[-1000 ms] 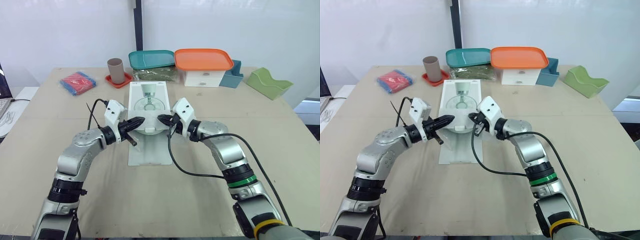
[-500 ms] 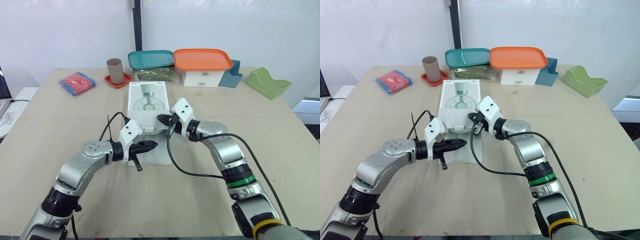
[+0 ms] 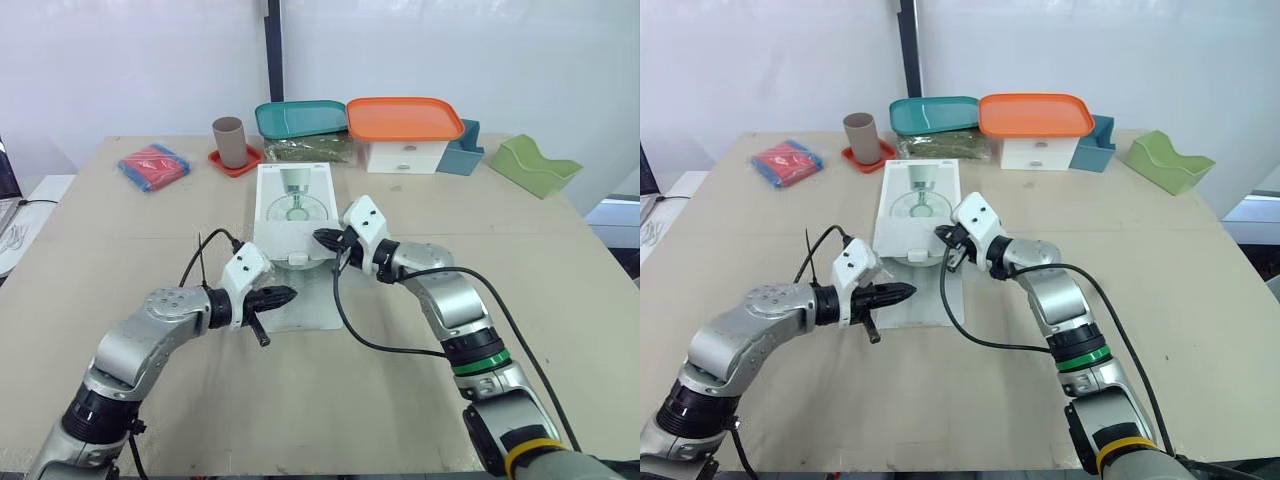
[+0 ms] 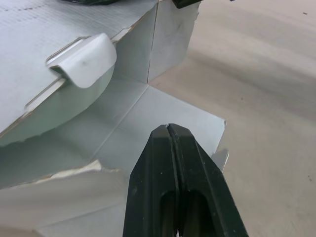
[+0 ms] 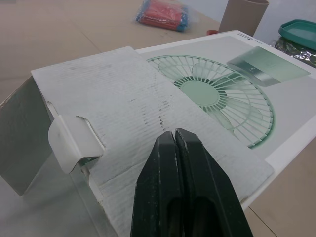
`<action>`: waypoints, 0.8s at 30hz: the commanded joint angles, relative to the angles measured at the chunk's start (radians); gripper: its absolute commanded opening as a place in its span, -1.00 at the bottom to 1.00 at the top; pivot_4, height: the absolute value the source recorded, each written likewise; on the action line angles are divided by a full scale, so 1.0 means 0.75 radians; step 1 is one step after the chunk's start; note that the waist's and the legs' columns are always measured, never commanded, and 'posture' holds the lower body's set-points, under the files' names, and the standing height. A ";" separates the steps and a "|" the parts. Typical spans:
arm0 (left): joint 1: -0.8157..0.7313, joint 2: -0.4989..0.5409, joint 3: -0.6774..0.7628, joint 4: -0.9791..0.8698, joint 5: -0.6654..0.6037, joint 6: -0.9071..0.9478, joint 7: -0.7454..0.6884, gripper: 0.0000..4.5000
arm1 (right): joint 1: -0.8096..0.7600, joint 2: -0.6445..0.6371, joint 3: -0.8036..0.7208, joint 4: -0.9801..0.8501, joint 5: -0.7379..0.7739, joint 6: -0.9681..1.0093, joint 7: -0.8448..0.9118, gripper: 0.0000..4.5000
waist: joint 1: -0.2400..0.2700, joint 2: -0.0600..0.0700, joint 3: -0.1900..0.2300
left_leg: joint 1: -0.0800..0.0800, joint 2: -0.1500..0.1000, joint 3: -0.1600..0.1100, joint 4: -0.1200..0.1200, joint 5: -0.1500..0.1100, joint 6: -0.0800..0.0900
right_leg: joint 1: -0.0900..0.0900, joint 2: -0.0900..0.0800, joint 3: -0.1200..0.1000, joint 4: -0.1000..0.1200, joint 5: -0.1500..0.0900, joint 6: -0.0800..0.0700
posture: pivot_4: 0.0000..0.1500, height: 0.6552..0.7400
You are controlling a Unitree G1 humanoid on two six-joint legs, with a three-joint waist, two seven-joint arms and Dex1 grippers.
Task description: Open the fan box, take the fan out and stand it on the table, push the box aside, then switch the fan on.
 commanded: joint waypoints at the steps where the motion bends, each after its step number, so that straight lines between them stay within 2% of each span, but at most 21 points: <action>1: 0.013 0.061 0.074 -0.050 -0.032 0.033 -0.014 -1.00 | -0.002 0.001 0.003 0.015 -0.009 0.001 0.002 -0.99 | 0.000 0.000 0.000 | 0.000 0.000 0.000 0.000 0.000 0.000 | 0.000 0.000 0.000 0.000 0.000 0.000 | 1.00 1.00; 7: 0.044 0.126 0.123 -0.035 -0.044 0.040 -0.026 -1.00 | -0.003 0.004 0.006 0.019 -0.013 -0.003 0.007 -0.99 | -0.004 0.000 0.000 | 0.000 0.000 0.000 0.000 0.000 0.000 | 0.000 0.000 0.000 0.000 0.000 0.000 | 1.00 1.00; 16: -0.013 0.036 0.247 -0.108 -0.297 0.081 -0.047 -1.00 | -0.007 0.008 0.006 0.022 -0.016 -0.005 0.015 -0.99 | -0.004 0.000 0.000 | 0.000 0.000 0.000 0.000 0.000 0.000 | 0.000 0.000 0.000 0.000 0.000 0.000 | 1.00 1.00; 20: -0.077 0.010 0.240 -0.072 -0.254 0.051 0.031 -1.00 | -0.004 0.011 0.008 0.019 -0.017 -0.004 0.015 -0.99 | -0.004 0.000 0.000 | 0.000 0.000 0.000 0.000 0.000 0.000 | 0.000 0.000 0.000 0.000 0.000 0.000 | 1.00 1.00; 24: -0.105 0.018 0.130 -0.008 -0.124 0.029 0.092 -1.00 | -0.003 0.020 0.010 0.015 -0.016 -0.002 0.012 -0.99 | -0.004 0.000 0.000 | 0.000 0.000 0.000 0.000 0.000 0.000 | 0.000 0.000 0.000 0.000 0.000 0.000 | 1.00 1.00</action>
